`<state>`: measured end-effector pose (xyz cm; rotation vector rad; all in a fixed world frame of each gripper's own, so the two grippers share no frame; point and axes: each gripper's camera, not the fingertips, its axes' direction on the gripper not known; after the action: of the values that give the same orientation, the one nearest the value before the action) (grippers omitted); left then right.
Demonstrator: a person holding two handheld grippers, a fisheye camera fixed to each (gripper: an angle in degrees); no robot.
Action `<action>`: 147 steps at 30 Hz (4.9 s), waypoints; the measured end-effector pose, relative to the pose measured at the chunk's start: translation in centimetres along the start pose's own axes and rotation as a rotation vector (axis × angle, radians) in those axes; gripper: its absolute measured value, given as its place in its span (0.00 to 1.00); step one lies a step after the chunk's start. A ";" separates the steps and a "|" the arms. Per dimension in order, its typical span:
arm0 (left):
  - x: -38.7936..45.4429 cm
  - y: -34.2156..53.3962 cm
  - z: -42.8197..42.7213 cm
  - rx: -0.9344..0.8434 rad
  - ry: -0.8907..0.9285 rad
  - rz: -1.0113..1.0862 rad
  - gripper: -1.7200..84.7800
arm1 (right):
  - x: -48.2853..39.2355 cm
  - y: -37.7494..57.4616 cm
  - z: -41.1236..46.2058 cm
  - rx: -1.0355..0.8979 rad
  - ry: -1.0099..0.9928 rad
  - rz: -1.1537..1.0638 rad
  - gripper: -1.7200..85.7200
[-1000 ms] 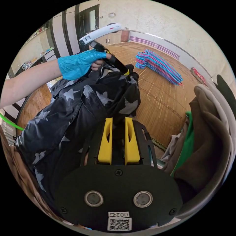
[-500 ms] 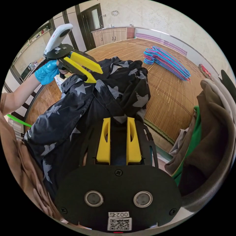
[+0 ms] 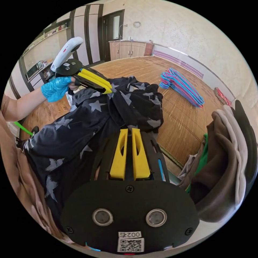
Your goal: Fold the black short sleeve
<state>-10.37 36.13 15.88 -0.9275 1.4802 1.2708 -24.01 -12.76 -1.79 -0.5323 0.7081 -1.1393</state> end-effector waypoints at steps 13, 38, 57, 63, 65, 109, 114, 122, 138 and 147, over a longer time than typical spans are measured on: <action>-0.4 6.4 0.0 -0.043 0.013 -0.170 0.04 | -2.2 -2.1 3.4 -0.188 0.016 0.063 0.11; 3.1 9.4 0.2 -0.091 -0.141 -0.067 0.01 | -2.1 -1.1 -1.8 0.072 -0.012 0.080 0.01; 3.6 8.3 1.4 -0.055 -0.175 -0.166 0.07 | -2.1 -0.4 -2.4 0.130 0.045 0.108 0.01; 2.3 8.3 -0.2 -0.034 -0.124 -0.217 0.01 | -2.1 0.0 -2.3 0.117 0.007 0.074 0.01; 1.5 8.4 -1.0 -0.040 -0.078 -0.228 0.01 | -2.4 0.0 -1.9 0.095 -0.026 0.030 0.01; -10.7 -14.7 11.3 -0.133 0.065 -0.221 0.04 | -0.3 2.4 6.3 -0.057 0.245 0.006 0.03; -10.6 -16.5 11.6 -0.098 0.064 -0.208 0.03 | 0.3 2.6 6.5 -0.039 0.179 -0.004 0.09; -12.2 -20.7 13.9 -0.112 0.083 -0.211 0.03 | -0.1 2.1 7.4 -0.039 0.252 -0.030 0.02; -11.7 -32.3 16.2 -0.060 -0.028 -0.059 0.01 | 3.9 1.3 9.2 -0.119 0.373 0.247 0.01; -12.0 -35.3 21.0 -0.123 -0.011 -0.042 0.01 | 6.0 0.5 9.6 -0.127 0.305 0.262 0.04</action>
<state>29.97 50.30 17.50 -1.0255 1.3795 1.3460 -15.10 -17.97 2.87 -0.3613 1.0875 -0.9411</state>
